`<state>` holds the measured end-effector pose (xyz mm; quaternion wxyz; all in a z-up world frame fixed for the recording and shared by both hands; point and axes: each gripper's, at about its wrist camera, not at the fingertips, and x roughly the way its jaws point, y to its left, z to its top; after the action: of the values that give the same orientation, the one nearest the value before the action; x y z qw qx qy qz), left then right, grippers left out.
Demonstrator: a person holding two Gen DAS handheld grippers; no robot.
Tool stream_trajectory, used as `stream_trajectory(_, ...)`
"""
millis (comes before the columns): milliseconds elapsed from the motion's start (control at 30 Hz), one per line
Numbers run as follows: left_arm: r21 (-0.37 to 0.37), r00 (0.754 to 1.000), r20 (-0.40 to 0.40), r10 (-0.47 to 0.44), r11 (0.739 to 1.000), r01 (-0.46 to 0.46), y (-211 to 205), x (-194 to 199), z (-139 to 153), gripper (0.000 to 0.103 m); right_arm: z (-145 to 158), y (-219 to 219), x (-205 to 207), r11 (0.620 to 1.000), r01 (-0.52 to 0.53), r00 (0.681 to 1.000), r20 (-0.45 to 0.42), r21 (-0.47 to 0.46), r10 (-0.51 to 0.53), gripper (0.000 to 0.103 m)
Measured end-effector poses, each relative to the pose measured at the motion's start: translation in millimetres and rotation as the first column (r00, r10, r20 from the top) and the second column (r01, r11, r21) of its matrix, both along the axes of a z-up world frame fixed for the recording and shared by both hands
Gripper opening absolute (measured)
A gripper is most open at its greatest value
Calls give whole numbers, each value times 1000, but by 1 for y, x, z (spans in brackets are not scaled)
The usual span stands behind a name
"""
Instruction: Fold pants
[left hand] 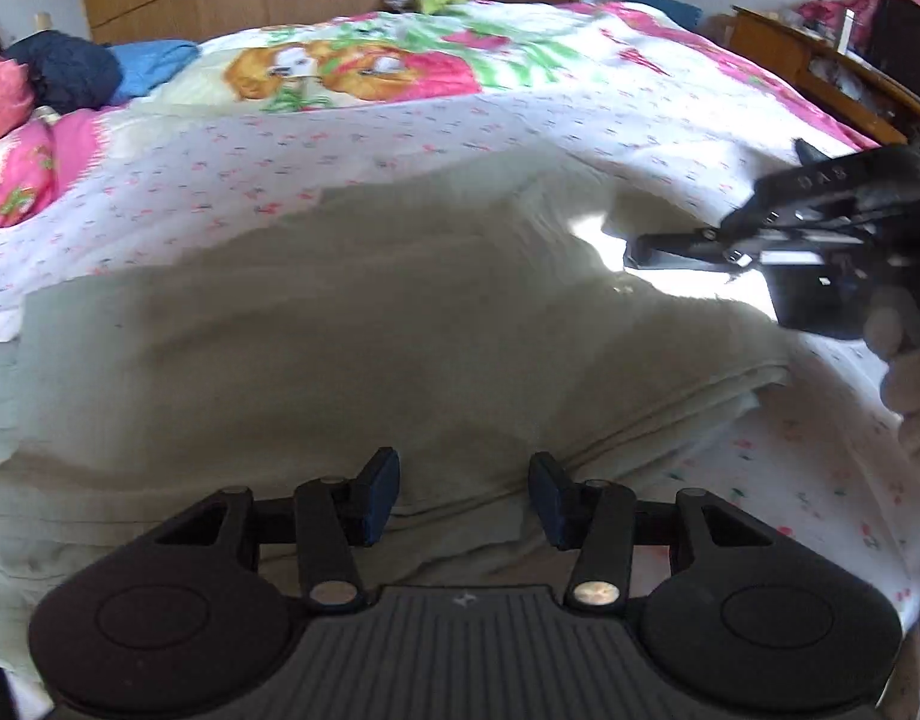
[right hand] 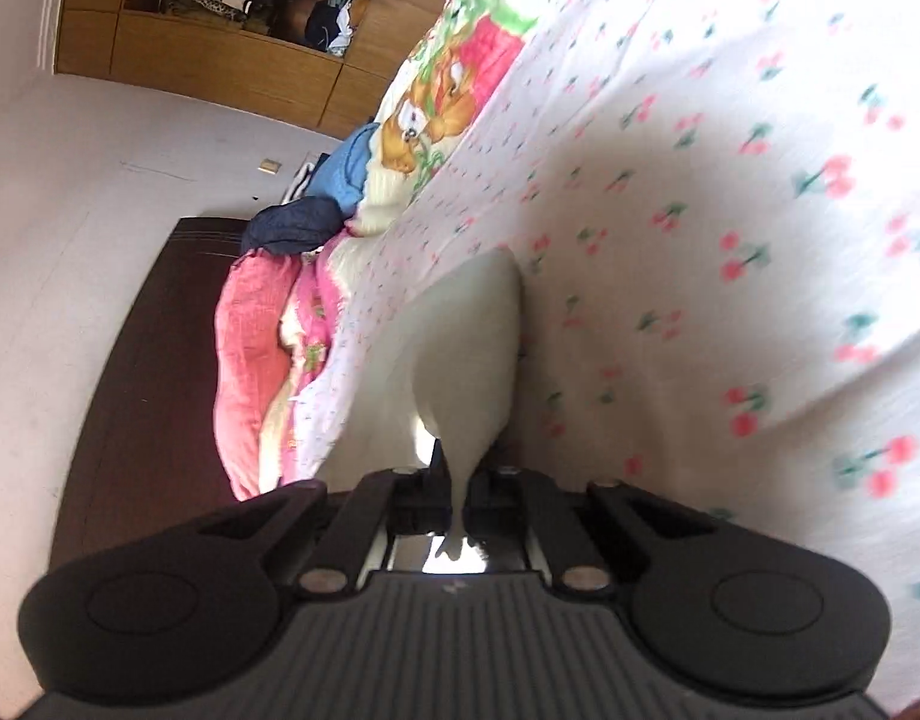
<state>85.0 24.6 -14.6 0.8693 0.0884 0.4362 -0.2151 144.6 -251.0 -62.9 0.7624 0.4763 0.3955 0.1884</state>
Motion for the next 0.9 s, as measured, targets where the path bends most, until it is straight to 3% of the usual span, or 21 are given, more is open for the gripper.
stream_trajectory(133,-4,988,35,-151,988,152,-46,-36,1,61,8,-48,-27,987,-2,999,-42,-158,-5,2)
stream_trajectory(233,-58,983,26,-183,981,184,-51,-48,11,61,25,-76,-44,940,57,997,-34,-337,-72,0)
stream_trajectory(333,-109,983,115,-145,981,158,-33,-52,37,62,53,-92,-53,919,114,993,65,-377,-97,5)
stream_trajectory(400,-131,978,187,-89,985,114,-14,-47,51,63,73,-78,-41,927,62,992,129,-370,-15,5)
stream_trajectory(500,-69,967,256,6,998,12,5,-21,48,64,87,-28,0,912,-65,973,179,-405,149,7)
stream_trajectory(567,-40,961,272,52,998,-43,19,-7,40,64,84,23,36,861,-166,944,175,-480,280,19)
stream_trajectory(633,-31,953,285,103,995,-98,37,5,31,64,77,65,68,810,-259,906,158,-527,393,39)
stream_trajectory(767,-21,950,241,199,980,-200,71,29,9,64,62,124,104,700,-326,853,121,-635,508,40)
stream_trajectory(800,-20,950,237,205,978,-207,77,31,5,64,55,136,109,647,-366,835,71,-669,545,36)
stream_trajectory(833,-19,948,240,209,977,-211,81,32,3,64,50,143,113,612,-380,836,26,-693,548,23)
stream_trajectory(867,-20,946,247,210,977,-212,85,33,-1,65,46,147,114,595,-382,840,3,-707,543,10)
stream_trajectory(900,-25,944,250,214,976,-215,88,33,-3,65,44,146,112,586,-393,835,-9,-709,550,3)
